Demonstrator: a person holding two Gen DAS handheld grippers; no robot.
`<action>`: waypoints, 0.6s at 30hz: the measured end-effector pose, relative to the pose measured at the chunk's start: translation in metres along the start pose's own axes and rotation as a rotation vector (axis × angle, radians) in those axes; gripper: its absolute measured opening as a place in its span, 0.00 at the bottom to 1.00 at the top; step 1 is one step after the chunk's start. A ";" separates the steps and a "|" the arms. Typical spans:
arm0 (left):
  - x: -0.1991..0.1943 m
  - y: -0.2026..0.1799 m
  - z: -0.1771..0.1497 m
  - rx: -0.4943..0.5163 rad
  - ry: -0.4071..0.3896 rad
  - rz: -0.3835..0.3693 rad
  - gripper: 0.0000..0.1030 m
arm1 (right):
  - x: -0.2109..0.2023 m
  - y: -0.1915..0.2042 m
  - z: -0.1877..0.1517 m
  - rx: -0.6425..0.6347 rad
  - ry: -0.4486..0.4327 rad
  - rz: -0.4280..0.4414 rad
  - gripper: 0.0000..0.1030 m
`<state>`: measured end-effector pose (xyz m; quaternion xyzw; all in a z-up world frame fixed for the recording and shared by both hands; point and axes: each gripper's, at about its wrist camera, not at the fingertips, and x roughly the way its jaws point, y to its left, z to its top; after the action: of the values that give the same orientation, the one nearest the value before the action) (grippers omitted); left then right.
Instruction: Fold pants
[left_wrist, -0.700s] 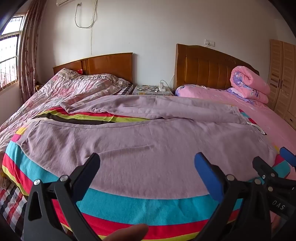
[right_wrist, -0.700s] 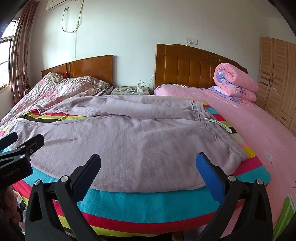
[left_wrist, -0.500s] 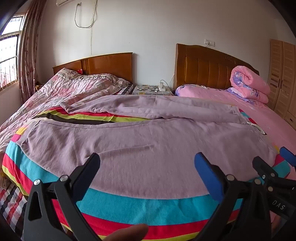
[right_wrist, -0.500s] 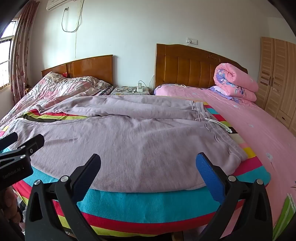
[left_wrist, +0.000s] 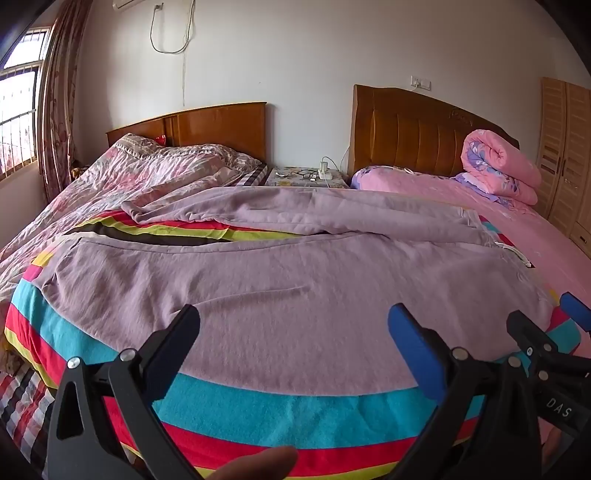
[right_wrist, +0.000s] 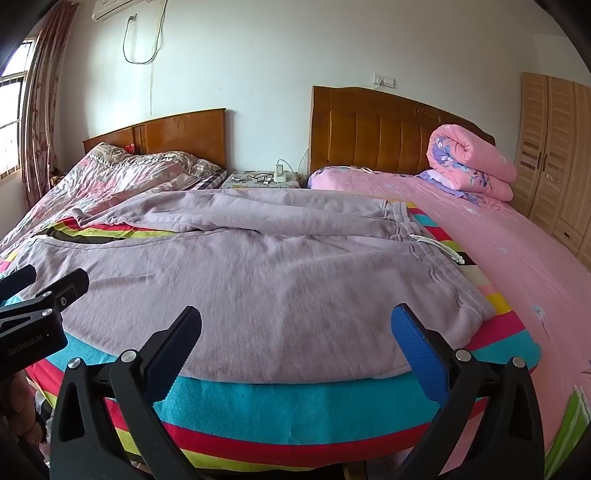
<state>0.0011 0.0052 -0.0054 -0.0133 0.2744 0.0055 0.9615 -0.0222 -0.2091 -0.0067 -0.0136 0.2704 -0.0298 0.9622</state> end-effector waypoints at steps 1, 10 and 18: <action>0.000 0.000 0.000 0.000 0.000 0.000 0.99 | 0.000 0.000 0.000 0.000 0.000 0.001 0.96; 0.001 0.000 0.001 -0.001 0.008 0.004 0.99 | -0.001 0.000 -0.001 0.000 0.003 0.002 0.96; 0.001 0.000 0.000 0.001 0.013 0.004 0.99 | 0.001 0.001 -0.005 0.001 0.005 0.006 0.96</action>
<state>0.0016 0.0051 -0.0056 -0.0123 0.2805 0.0075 0.9598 -0.0233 -0.2084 -0.0114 -0.0123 0.2727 -0.0273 0.9616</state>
